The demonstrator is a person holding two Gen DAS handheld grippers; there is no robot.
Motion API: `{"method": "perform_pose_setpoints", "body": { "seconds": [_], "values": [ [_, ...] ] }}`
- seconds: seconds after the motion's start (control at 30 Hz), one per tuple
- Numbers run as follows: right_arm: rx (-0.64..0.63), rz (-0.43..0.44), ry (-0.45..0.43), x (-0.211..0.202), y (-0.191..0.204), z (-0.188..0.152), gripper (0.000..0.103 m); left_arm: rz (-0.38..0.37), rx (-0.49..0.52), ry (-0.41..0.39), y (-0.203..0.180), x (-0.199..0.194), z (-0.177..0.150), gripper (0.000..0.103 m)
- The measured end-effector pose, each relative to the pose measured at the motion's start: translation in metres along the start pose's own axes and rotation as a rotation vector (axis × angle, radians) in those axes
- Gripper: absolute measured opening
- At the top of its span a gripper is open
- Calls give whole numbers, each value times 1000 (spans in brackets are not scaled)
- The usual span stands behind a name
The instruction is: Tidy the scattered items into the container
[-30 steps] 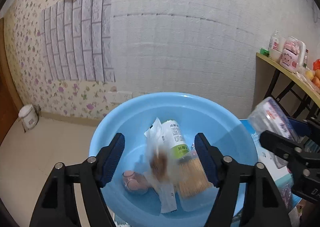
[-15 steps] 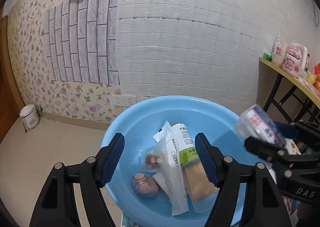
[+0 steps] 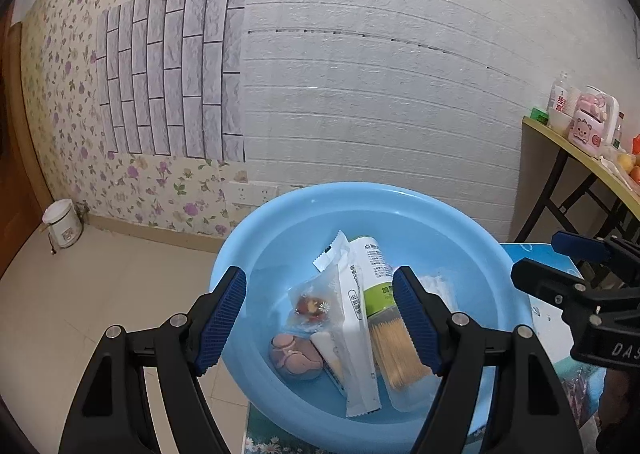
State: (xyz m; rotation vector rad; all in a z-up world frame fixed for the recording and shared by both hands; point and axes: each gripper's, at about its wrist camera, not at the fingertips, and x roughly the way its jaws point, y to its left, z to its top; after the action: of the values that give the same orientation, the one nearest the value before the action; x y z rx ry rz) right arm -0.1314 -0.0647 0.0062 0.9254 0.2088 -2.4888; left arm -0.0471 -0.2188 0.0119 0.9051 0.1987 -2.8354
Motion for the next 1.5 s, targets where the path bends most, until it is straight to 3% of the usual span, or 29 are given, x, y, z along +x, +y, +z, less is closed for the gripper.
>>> {"method": "perform_pose_setpoints", "body": {
  "seconds": [0.27,0.37,0.63,0.77,1.5],
  "values": [
    [13,12,5,-12,-1,-7,81,-2,7,-5,-7,-10,2,74],
    [13,25,9,-22,-2,-12,83,-12,18,-6,-13,-16,2,85],
    [20,4,6,-43,-15,-23,85,-26,38,-18,-36,-33,2,86],
    [45,-15,13,-55,-25,-26,85,-40,57,-15,-50,-40,0,92],
    [108,-90,-12,-127,-70,-41,85,-88,80,7,-123,-60,-7,95]
  ]
}}
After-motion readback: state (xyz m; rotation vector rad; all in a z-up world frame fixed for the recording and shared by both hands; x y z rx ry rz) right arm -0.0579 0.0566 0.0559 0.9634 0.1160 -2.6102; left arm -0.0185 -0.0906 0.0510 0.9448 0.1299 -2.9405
